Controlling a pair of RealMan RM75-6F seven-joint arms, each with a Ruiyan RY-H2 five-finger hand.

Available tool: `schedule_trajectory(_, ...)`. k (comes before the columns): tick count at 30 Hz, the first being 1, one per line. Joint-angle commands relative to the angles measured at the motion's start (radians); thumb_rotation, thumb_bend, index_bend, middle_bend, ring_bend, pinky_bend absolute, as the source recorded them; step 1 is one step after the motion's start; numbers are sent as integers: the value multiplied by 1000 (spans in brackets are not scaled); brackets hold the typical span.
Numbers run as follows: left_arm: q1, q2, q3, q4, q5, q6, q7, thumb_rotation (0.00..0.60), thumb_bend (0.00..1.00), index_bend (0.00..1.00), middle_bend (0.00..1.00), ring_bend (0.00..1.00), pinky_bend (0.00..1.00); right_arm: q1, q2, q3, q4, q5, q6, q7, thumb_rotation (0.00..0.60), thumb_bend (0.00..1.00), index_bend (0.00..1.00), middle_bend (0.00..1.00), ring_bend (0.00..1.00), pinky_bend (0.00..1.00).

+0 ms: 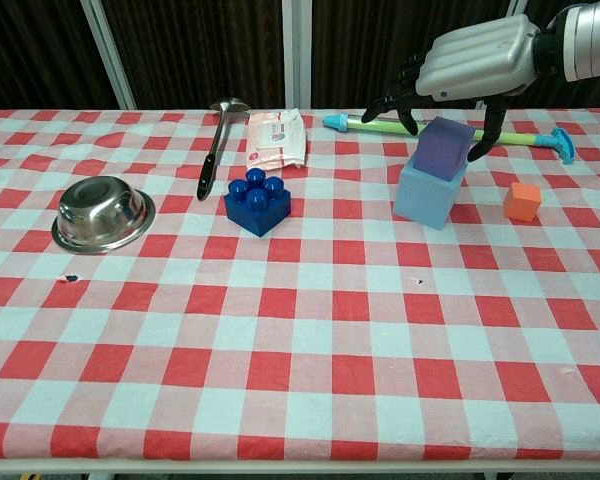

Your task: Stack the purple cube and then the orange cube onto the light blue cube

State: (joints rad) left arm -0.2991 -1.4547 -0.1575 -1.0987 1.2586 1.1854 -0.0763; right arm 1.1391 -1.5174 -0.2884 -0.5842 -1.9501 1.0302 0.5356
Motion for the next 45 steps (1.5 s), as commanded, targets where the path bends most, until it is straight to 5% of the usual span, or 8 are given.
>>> schedule_trajectory(1, 0, 0, 0, 1, 0, 0, 0, 600, 58, 287, 262, 218, 309, 1, 2, 6, -4, 9, -3, -1, 600, 0, 0, 280, 69, 135)
schedule_trajectory(11, 1, 6, -1, -14, 9, 12, -5, 600, 58, 288, 262, 217, 310, -33, 80, 81, -94, 82, 88, -80, 600, 0, 0, 254, 52, 122)
schedule_trajectory(16, 3, 15, -1, -34, 20, 23, -12, 600, 58, 289, 262, 217, 310, -111, 218, 178, -362, 245, 72, -182, 600, 0, 0, 263, 48, 106)
schedule_trajectory(21, 3, 24, 5, -58, 37, 34, -18, 600, 58, 294, 262, 217, 310, -181, 380, 218, -650, 378, 19, -371, 600, 0, 0, 274, 47, 90)
schedule_trajectory(25, 3, 35, 6, -79, 48, 43, -28, 600, 58, 296, 262, 217, 310, -265, 434, 261, -865, 641, -46, -622, 600, 1, 0, 302, 63, 54)
schedule_trajectory(33, 10, 61, 12, -130, 78, 72, -58, 600, 58, 297, 262, 217, 310, -335, 308, 294, -1105, 1343, 88, -1192, 600, 19, 23, 325, 95, 39)
schedule_trajectory(37, 10, 70, 16, -145, 88, 76, -69, 600, 57, 297, 262, 217, 309, -339, 215, 292, -1062, 1449, 126, -1277, 600, 21, 29, 331, 95, 39)
schedule_trajectory(45, 10, 77, 16, -156, 90, 77, -84, 600, 58, 298, 262, 217, 310, -360, 64, 337, -935, 1470, 124, -1268, 600, 38, 62, 380, 134, 40)
